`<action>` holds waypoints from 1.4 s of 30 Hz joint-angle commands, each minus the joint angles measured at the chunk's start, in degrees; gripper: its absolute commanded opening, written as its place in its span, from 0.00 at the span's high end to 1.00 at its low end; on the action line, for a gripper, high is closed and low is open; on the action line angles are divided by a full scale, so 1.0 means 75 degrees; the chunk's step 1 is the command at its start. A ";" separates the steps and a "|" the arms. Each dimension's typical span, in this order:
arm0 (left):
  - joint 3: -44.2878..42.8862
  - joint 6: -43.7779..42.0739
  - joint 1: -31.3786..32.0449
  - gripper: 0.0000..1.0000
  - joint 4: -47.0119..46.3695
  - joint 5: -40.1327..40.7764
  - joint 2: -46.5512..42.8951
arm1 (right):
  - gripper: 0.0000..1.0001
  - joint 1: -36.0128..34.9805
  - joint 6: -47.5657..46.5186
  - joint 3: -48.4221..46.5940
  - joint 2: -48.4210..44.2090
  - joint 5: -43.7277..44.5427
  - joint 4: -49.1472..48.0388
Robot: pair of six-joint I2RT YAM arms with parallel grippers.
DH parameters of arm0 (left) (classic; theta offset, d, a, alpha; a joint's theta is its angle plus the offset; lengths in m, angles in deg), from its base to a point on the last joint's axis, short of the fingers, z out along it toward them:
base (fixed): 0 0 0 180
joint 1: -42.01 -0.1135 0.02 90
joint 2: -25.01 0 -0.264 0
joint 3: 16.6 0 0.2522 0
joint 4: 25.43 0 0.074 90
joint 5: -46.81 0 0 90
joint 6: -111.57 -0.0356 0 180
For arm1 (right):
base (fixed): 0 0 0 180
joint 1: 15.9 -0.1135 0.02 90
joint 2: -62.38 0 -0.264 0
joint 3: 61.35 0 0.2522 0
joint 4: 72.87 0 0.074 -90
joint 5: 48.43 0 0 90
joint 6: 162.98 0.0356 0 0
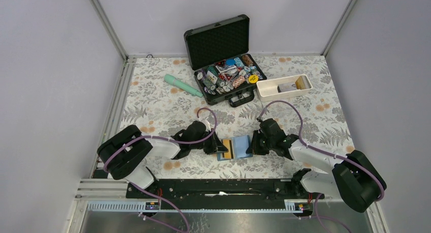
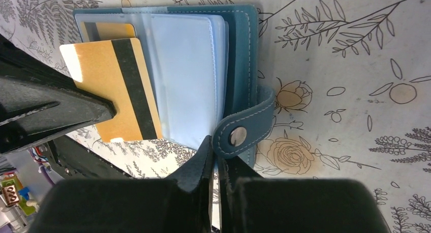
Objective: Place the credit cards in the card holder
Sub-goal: Insert the credit card into the card holder.
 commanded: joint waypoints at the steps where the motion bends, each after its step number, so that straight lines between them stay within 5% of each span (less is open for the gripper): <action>1: -0.0057 0.0099 -0.0072 1.00 -0.0565 -0.0177 0.0069 | 0.98 -0.0052 -0.0073 -0.0097 0.0119 0.0322 0.0185; 42: 0.0174 0.0699 -0.0259 1.00 -0.1714 -0.0568 0.0806 | 1.00 -0.0056 -0.0353 -0.0202 0.0226 0.0636 0.0646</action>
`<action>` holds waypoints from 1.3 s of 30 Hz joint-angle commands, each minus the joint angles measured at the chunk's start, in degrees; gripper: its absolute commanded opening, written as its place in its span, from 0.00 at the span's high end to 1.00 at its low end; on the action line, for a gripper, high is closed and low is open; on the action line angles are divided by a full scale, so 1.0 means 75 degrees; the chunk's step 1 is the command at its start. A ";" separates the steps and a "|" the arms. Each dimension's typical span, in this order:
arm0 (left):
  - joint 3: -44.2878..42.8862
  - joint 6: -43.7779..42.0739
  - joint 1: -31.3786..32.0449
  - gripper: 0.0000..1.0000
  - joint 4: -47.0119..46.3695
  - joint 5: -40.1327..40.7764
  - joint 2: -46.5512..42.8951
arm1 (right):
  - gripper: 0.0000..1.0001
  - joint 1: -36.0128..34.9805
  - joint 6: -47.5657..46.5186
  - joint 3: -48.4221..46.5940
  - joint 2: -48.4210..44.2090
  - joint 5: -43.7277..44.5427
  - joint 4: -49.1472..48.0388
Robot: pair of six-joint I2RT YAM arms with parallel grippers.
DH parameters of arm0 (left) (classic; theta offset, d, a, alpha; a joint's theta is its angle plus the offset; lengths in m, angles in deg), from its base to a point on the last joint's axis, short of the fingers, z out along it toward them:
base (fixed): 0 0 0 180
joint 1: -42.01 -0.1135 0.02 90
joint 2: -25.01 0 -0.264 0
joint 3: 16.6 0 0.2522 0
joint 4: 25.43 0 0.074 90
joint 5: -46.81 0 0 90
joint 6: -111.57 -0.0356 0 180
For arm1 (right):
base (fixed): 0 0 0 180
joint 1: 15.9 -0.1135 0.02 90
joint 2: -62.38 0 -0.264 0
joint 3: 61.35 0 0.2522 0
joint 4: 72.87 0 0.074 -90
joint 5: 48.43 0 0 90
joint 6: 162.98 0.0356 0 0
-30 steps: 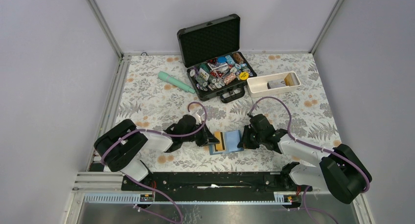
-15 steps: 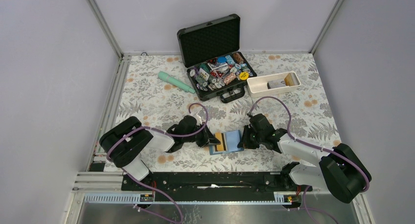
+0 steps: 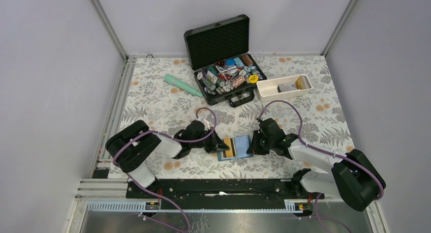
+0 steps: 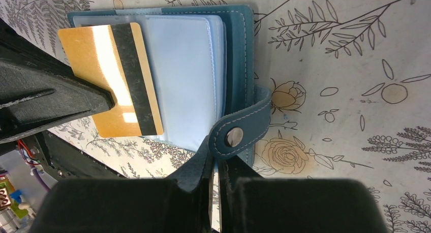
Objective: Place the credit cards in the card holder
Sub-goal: Insert the credit card into the card holder.
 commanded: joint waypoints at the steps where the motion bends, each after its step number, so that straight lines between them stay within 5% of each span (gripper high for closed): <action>1: 0.0043 0.0023 0.0047 1.00 -0.0412 -0.0124 0.0075 | 1.00 -0.0055 -0.0239 -0.0130 0.0107 0.0486 0.0493; 39: -0.0043 0.0307 0.0195 1.00 -0.1628 -0.0138 0.0926 | 1.00 -0.0059 -0.0263 -0.0170 0.0271 0.0392 0.0429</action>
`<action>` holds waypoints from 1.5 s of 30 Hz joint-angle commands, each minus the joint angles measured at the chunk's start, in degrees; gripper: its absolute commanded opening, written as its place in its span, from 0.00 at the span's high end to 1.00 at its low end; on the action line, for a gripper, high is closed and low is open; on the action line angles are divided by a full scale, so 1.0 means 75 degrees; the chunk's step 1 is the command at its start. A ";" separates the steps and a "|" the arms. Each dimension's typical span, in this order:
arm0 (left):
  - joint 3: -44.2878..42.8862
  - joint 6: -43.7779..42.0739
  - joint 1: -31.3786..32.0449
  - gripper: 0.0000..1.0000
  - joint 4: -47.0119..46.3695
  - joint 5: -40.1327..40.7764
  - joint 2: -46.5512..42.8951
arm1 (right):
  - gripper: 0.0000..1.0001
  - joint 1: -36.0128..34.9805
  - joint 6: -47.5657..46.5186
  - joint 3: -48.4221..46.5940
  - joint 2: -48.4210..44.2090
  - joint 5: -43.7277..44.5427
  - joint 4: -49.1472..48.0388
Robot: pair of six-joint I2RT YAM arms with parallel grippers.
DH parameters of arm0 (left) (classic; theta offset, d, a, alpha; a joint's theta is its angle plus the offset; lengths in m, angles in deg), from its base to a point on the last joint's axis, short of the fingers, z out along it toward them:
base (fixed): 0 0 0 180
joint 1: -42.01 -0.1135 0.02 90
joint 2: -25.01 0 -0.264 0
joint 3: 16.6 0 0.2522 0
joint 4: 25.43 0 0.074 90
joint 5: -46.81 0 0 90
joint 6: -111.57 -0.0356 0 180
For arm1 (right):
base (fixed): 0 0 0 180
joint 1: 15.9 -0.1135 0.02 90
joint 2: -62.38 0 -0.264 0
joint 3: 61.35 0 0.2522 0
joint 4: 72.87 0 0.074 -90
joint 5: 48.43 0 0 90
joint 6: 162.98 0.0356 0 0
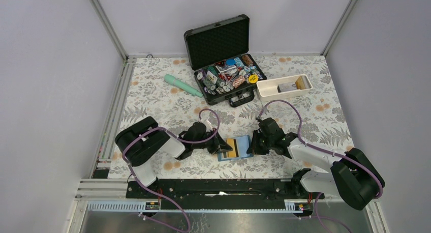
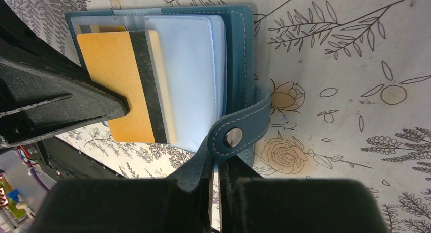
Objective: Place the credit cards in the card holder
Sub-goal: Insert the credit card into the card holder.
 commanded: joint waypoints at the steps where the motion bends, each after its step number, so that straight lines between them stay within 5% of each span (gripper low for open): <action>1: -0.0027 0.0038 0.0059 1.00 -0.0542 0.0040 0.0200 | 1.00 -0.0052 -0.0202 -0.0069 0.0165 0.0395 0.0319; 11: -0.0052 -0.0099 0.0096 1.00 -0.0063 0.0091 0.0092 | 1.00 -0.0051 -0.0208 -0.0081 0.0172 0.0383 0.0328; 21: -0.0629 -0.1227 0.0090 0.72 0.2414 0.0743 -0.0856 | 1.00 -0.0052 -0.0221 -0.0058 0.0112 0.0430 0.0366; 30: -0.0862 -0.1506 0.0140 0.56 0.3210 0.0930 -0.1086 | 1.00 -0.0049 -0.0244 -0.0063 0.0154 0.0441 0.0362; 37: -0.1124 -0.1635 0.0269 0.61 0.3565 0.0910 -0.1050 | 1.00 -0.0059 -0.0295 -0.0161 0.0264 0.0418 0.0353; 45: -0.1147 -0.1385 0.0327 0.82 0.3503 0.0978 -0.0915 | 1.00 -0.0053 -0.0318 -0.0182 0.0180 0.0471 0.0409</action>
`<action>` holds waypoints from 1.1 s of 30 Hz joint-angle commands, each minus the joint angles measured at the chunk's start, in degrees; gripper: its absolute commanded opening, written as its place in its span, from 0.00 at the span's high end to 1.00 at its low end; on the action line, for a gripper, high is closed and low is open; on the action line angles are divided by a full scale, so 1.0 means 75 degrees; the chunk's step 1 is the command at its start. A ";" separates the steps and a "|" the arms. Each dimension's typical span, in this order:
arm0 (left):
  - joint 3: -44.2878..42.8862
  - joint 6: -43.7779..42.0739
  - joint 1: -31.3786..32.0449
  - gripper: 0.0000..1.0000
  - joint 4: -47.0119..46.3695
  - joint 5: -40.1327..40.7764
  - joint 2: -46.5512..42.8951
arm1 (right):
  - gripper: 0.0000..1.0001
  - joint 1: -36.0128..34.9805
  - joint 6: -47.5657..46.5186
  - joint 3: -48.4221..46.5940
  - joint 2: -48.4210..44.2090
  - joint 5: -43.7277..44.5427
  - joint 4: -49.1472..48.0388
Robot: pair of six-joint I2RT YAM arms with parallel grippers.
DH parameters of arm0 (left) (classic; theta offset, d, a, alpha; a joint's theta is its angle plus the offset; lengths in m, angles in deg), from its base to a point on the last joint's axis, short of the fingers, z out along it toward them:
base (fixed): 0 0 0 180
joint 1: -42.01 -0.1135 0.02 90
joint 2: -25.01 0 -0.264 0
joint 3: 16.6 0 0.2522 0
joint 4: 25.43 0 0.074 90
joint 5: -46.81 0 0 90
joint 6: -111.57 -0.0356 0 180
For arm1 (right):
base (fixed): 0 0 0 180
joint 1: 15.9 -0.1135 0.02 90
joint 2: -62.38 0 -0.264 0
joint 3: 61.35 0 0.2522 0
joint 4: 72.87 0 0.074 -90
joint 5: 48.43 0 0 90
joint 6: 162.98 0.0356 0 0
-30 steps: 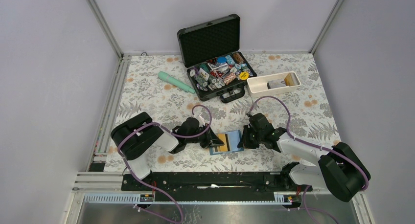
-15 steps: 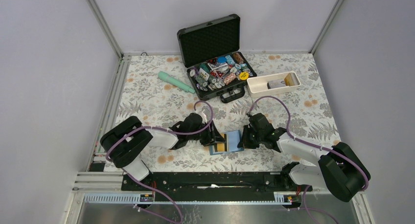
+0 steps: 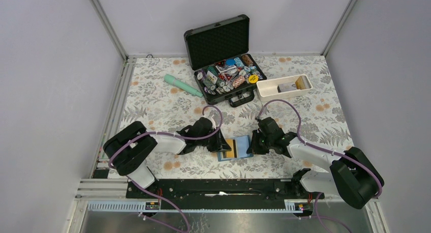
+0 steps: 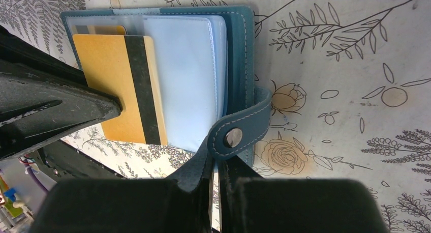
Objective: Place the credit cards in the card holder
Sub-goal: Insert the credit card into the card holder.
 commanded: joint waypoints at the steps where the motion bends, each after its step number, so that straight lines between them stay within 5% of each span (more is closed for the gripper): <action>1: -0.0104 0.0070 0.0063 0.84 0.0049 0.0245 0.0129 | 1.00 -0.0050 -0.0237 -0.0094 0.0081 0.0488 0.0332; 14: 0.0146 0.0388 0.0285 1.00 -0.0476 0.0851 0.0177 | 1.00 -0.0051 -0.0218 -0.0024 -0.0014 0.0477 0.0342; 27: 0.0317 0.0835 0.0556 1.00 -0.0938 0.1138 0.0370 | 1.00 -0.0053 -0.0214 -0.0017 -0.0011 0.0475 0.0337; 33: 0.0111 0.0569 0.0616 0.90 -0.0298 0.1212 0.0300 | 1.00 -0.0057 -0.0229 -0.0001 -0.0001 0.0465 0.0327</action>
